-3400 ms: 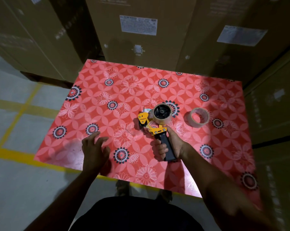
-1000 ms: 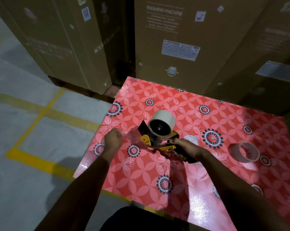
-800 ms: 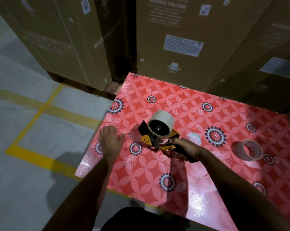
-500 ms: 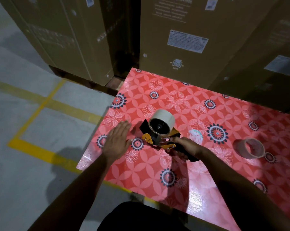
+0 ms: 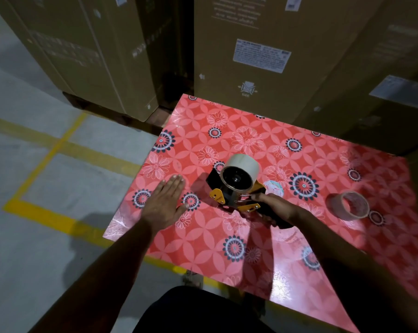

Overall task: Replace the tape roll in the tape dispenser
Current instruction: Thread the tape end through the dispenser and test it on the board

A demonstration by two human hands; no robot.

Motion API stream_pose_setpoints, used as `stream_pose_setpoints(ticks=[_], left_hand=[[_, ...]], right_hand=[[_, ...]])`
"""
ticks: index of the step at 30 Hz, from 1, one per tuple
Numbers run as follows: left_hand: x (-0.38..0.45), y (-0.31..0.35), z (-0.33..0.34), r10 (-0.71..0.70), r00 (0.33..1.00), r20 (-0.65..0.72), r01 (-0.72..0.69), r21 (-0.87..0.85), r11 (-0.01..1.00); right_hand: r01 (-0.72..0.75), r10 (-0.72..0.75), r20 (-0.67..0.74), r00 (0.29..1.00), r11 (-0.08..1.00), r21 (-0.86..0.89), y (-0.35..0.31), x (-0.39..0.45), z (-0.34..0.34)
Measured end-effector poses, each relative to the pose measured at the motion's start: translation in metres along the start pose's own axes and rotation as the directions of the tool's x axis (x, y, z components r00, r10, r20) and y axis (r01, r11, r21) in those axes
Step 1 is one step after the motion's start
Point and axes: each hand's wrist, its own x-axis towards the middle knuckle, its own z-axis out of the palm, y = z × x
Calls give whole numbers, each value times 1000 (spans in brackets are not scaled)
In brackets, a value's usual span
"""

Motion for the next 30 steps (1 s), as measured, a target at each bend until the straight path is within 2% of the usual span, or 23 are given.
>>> stream_pose_setpoints(ticks=[2,7,12,18,22,25,30], left_hand=[[-1,10,2,22,1000,-22,-22,-18,1000],[-2,16,0,-28,1000,-12,28,-37,999],[7,78,9,5,1000,28,-3,-68,998],[4,74,6,-12,1000,21,12,-34,999],[9,115,7,75,994,73,-73,-33,997],[7,116,10,56,996,66,-53,-40,998],[11,140,10,10,996,90,-7,-38,999]], right_hand=[[-15,15,1,1000,1000,-23,1,1,0],[-61,60,-15,998,998,-31,24,-11,-25],[-74,74,-25,997,997,3,31,-19,-30],[-76,75,-47,996,997,-19,49,-31,-48],[-43,43,-11,999,999,21,54,-34,-50],[-37,37,-14,999,999,-7,59,-38,-54],[-77,79,-27,997,996,47,78,-50,-65]])
